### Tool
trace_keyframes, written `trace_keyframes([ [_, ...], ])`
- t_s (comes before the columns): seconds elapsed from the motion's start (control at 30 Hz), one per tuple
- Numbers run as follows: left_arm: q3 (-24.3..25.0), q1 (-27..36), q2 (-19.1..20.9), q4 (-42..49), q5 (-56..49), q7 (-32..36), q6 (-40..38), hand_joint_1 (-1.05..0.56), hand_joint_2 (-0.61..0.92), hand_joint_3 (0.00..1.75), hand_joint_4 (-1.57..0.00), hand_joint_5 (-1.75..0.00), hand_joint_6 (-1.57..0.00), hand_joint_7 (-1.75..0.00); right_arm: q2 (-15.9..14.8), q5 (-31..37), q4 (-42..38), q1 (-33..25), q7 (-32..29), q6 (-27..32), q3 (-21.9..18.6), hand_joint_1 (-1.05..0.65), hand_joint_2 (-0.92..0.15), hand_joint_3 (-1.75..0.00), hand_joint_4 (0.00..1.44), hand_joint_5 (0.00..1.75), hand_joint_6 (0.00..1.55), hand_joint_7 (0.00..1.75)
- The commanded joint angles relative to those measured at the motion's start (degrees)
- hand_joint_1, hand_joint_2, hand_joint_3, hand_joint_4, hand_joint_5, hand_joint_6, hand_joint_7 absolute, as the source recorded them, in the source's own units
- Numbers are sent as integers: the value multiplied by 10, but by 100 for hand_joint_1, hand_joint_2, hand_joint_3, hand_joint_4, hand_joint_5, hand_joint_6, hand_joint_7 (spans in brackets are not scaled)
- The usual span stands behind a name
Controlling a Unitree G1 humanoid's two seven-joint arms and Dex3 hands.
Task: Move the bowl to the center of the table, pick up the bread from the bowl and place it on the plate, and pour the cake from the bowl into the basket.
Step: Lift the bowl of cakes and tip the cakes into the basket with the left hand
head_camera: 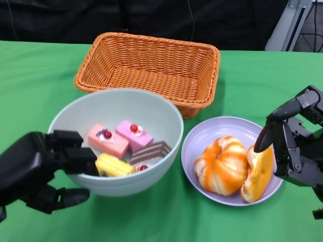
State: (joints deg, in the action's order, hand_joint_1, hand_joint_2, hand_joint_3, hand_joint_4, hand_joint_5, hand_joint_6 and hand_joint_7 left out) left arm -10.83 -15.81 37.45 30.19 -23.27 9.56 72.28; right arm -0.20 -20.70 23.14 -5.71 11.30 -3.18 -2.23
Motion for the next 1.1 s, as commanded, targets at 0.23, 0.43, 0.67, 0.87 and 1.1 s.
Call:
trace_keyframes([
  [0.23, -25, -2, -39, -87, 254, -132, -99, -19, 51, 124, -85, -175, -75, -157, 0, -15, -19, 7, 17, 1, 1, -15, -50, -118, 78, 162, 71, 124],
  [0.43, -8, -54, -112, -90, 342, -223, -186, -19, 66, 100, -83, -175, -67, -168, 2, 17, -14, -7, 6, 5, 23, -16, -44, -114, 79, 165, 70, 132],
  [0.67, 31, -142, -183, -13, 318, -257, -242, -27, 72, 91, -85, -175, -62, -170, -1, 31, -18, -21, 12, -8, 34, -13, -54, -100, 75, 169, 65, 134],
  [0.87, 56, -202, -228, 66, 287, -252, -248, -30, 73, 86, -86, -175, -65, -164, -3, 39, -22, -25, 16, -9, 35, -12, -53, -104, 74, 167, 64, 135],
  [1.1, 81, -262, -267, 143, 255, -236, -246, -31, 75, 81, -90, -175, -69, -154, -5, 41, -33, -24, 28, -15, 34, -12, -49, -112, 74, 167, 63, 140],
])
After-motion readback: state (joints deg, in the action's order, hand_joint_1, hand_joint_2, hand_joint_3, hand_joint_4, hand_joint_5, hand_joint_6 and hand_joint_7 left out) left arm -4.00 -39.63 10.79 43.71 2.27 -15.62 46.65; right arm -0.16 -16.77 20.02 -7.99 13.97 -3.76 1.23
